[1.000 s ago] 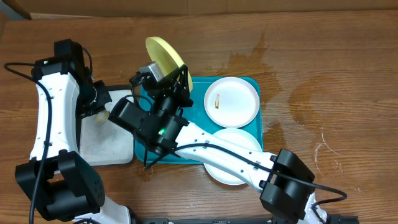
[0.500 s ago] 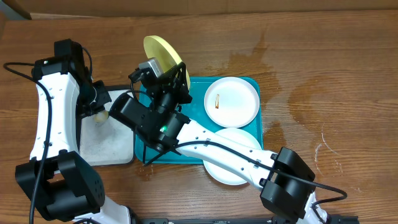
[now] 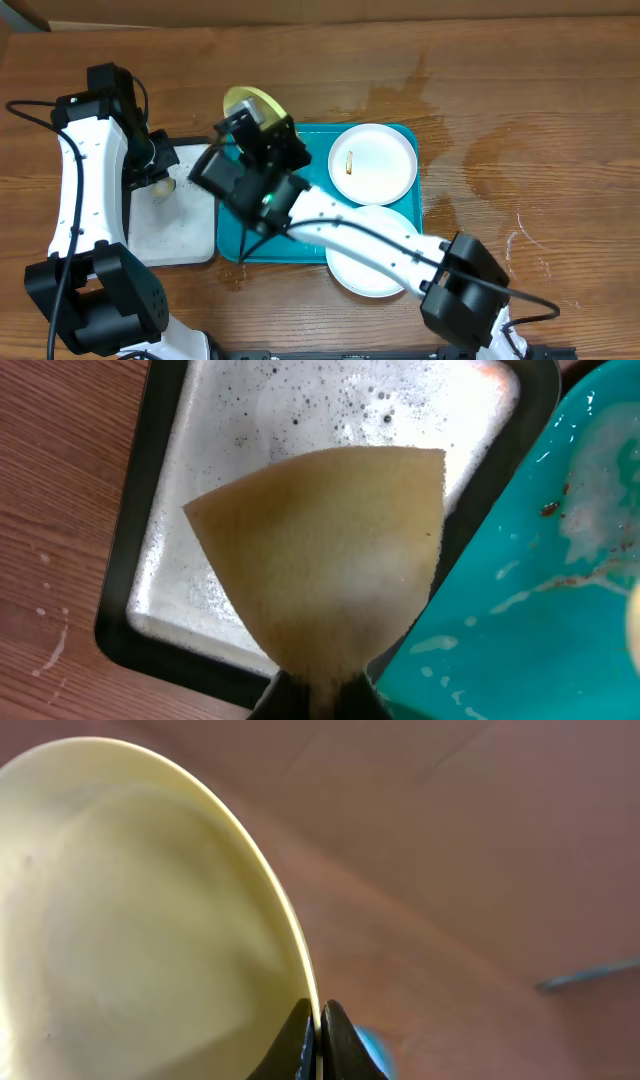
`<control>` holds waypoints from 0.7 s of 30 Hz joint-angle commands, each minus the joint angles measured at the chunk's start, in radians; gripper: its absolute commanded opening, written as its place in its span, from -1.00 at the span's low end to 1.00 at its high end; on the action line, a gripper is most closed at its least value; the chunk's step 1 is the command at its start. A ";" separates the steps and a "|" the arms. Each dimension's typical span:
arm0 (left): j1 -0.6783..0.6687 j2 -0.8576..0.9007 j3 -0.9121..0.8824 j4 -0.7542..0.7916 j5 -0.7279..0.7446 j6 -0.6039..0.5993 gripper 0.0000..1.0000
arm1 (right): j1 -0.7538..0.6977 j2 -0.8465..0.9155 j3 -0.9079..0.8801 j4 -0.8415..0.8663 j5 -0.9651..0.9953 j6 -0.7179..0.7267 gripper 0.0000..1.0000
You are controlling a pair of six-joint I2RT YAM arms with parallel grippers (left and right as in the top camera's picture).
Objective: Clean dirty plates on tray and stack at the side
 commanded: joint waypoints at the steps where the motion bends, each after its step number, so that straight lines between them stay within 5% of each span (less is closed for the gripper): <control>1: 0.000 -0.016 -0.003 0.001 -0.010 -0.014 -0.92 | -0.164 -0.076 0.043 -0.039 -0.483 0.121 -0.93; 7: 0.000 -0.016 -0.003 0.001 -0.010 -0.013 -0.92 | -0.487 -0.125 0.050 -0.092 -1.165 0.121 -0.93; 21: -0.002 -0.016 -0.003 0.008 0.002 -0.013 -0.92 | -1.242 -0.075 0.015 -0.269 -1.210 -0.043 -0.93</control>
